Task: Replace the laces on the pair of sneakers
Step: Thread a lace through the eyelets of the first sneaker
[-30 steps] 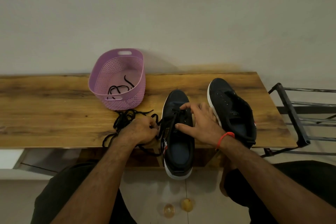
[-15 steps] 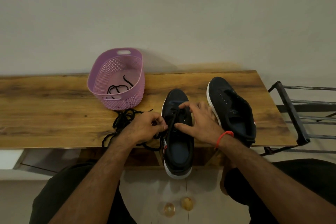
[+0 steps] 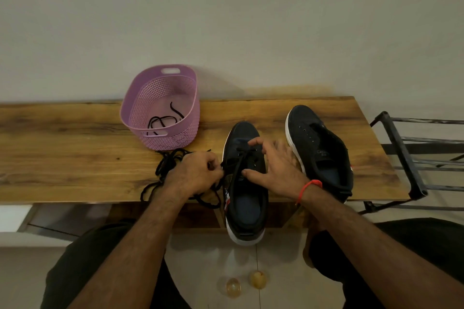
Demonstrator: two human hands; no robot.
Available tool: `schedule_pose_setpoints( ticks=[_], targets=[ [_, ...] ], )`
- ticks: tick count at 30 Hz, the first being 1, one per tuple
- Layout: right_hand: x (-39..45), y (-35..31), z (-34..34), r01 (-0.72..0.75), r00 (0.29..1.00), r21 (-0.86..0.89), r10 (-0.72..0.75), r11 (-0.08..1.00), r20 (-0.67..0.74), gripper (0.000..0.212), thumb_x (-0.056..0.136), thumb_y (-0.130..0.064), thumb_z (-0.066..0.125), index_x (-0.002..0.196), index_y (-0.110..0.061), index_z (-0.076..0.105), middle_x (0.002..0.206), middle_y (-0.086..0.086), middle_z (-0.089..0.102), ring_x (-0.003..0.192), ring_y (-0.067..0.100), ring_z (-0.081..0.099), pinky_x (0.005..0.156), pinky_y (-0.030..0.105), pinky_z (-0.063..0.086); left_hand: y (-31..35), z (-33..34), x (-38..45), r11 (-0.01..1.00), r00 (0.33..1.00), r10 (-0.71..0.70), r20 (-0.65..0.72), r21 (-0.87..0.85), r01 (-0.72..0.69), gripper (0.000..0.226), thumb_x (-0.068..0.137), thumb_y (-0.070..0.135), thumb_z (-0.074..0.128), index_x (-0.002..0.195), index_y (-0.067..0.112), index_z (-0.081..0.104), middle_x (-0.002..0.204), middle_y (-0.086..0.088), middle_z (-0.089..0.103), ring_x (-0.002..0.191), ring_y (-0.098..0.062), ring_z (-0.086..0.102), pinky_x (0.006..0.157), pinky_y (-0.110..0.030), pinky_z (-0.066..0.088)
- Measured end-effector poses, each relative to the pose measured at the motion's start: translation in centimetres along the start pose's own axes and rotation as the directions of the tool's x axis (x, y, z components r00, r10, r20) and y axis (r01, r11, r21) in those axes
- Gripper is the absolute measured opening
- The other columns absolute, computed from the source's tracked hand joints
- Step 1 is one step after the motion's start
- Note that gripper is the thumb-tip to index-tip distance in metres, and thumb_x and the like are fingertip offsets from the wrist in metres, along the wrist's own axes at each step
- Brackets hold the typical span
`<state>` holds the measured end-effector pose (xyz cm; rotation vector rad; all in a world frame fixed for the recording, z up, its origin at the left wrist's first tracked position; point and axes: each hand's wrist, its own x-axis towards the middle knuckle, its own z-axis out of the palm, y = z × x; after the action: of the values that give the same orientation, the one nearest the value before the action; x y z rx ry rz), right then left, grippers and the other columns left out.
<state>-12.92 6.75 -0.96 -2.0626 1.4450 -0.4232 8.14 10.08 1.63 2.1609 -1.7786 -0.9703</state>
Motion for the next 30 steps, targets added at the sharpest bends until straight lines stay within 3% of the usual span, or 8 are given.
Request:
schedule_pose_setpoints(
  ticks=[3, 6, 10, 14, 17, 19, 23, 30],
  targets=[
    [0.1, 0.1, 0.1, -0.018, 1.000, 0.002, 0.018, 1.000, 0.024, 0.070, 0.078, -0.051, 0.073, 0.136, -0.044, 0.033, 0.121, -0.004, 0.032, 0.116, 0.016, 0.030, 0.102, 0.038, 0.031, -0.9, -0.7, -0.2, 0.978, 0.986, -0.137, 0.093, 0.170, 0.120, 0.013, 0.091, 0.031, 0.070, 0.084, 0.025, 0.062, 0.098, 0.002, 0.064, 0.095, -0.016, 0.063, 0.093, -0.046, 0.055],
    [0.0, 0.1, 0.5, -0.025, 0.999, -0.012, 0.025, 1.000, 0.031, 0.072, 0.076, -0.051, 0.073, 0.135, -0.044, 0.033, 0.122, -0.003, 0.032, 0.113, 0.015, 0.028, 0.097, 0.035, 0.028, -0.8, 0.3, -0.2, 0.968, 0.961, -0.170, 0.217, 0.221, 0.121, 0.010, 0.094, 0.027, 0.068, 0.085, 0.025, 0.063, 0.100, 0.001, 0.066, 0.094, -0.013, 0.063, 0.090, -0.038, 0.056],
    [0.0, 0.2, 0.6, -0.023, 0.999, -0.010, 0.023, 1.000, 0.027, 0.072, 0.076, -0.053, 0.074, 0.135, -0.044, 0.033, 0.121, -0.003, 0.033, 0.112, 0.015, 0.031, 0.094, 0.033, 0.029, -0.5, 0.7, 0.0, 0.984, 0.964, -0.172, 0.202, -0.019, 0.179, 0.008, 0.101, 0.029, 0.056, 0.095, 0.026, 0.059, 0.086, 0.000, 0.069, 0.061, -0.005, 0.062, 0.053, -0.022, 0.046],
    [0.1, 0.4, 0.5, -0.027, 0.999, 0.002, 0.027, 1.000, 0.031, 0.072, 0.076, -0.055, 0.073, 0.135, -0.044, 0.033, 0.122, -0.002, 0.036, 0.114, 0.017, 0.035, 0.095, 0.035, 0.032, -0.4, 0.8, 0.3, 0.951, 0.969, -0.204, 0.138, -0.205, 0.230, 0.017, 0.105, 0.040, 0.046, 0.104, 0.027, 0.057, 0.096, -0.004, 0.070, 0.059, -0.011, 0.064, 0.043, -0.022, 0.039],
    [0.2, 0.4, 0.6, -0.026, 0.999, 0.002, 0.026, 1.000, 0.030, 0.070, 0.076, -0.054, 0.072, 0.134, -0.044, 0.033, 0.123, -0.002, 0.036, 0.114, 0.017, 0.034, 0.092, 0.033, 0.028, -0.1, 1.1, 0.2, 0.938, 0.974, -0.185, 0.131, -0.273, 0.215, 0.026, 0.099, 0.050, 0.056, 0.104, 0.025, 0.063, 0.083, 0.000, 0.069, 0.049, -0.004, 0.059, 0.039, -0.018, 0.039],
    [0.2, 0.4, 0.7, -0.028, 0.999, 0.015, 0.028, 0.999, 0.030, 0.069, 0.076, -0.053, 0.072, 0.133, -0.044, 0.034, 0.123, -0.002, 0.036, 0.115, 0.018, 0.034, 0.091, 0.033, 0.028, 0.2, 1.2, 0.1, 0.955, 0.988, -0.141, 0.064, -0.254, 0.153, 0.019, 0.095, 0.042, 0.067, 0.098, 0.024, 0.066, 0.082, 0.002, 0.068, 0.054, -0.002, 0.060, 0.046, -0.019, 0.045],
    [0.2, 0.5, 0.7, -0.043, 0.999, 0.025, 0.042, 0.999, 0.033, 0.067, 0.076, -0.056, 0.072, 0.132, -0.045, 0.035, 0.123, -0.003, 0.036, 0.117, 0.018, 0.036, 0.091, 0.032, 0.027, 0.4, 1.5, 0.0, 0.990, 0.992, -0.086, -0.094, -0.122, 0.074, 0.009, 0.092, 0.033, 0.072, 0.085, 0.031, 0.067, 0.098, 0.009, 0.067, 0.094, -0.009, 0.063, 0.085, -0.039, 0.056],
    [0.3, 0.5, 0.6, -0.051, 0.997, 0.035, 0.049, 0.998, 0.054, 0.067, 0.078, -0.056, 0.072, 0.133, -0.044, 0.037, 0.124, -0.002, 0.036, 0.118, 0.018, 0.036, 0.090, 0.032, 0.027, 0.5, 2.2, 0.5, 0.995, 0.992, -0.070, -0.103, -0.071, 0.063, 0.006, 0.094, 0.039, 0.067, 0.089, 0.038, 0.064, 0.100, 0.017, 0.062, 0.106, -0.011, 0.056, 0.103, -0.054, 0.041]
  ],
)
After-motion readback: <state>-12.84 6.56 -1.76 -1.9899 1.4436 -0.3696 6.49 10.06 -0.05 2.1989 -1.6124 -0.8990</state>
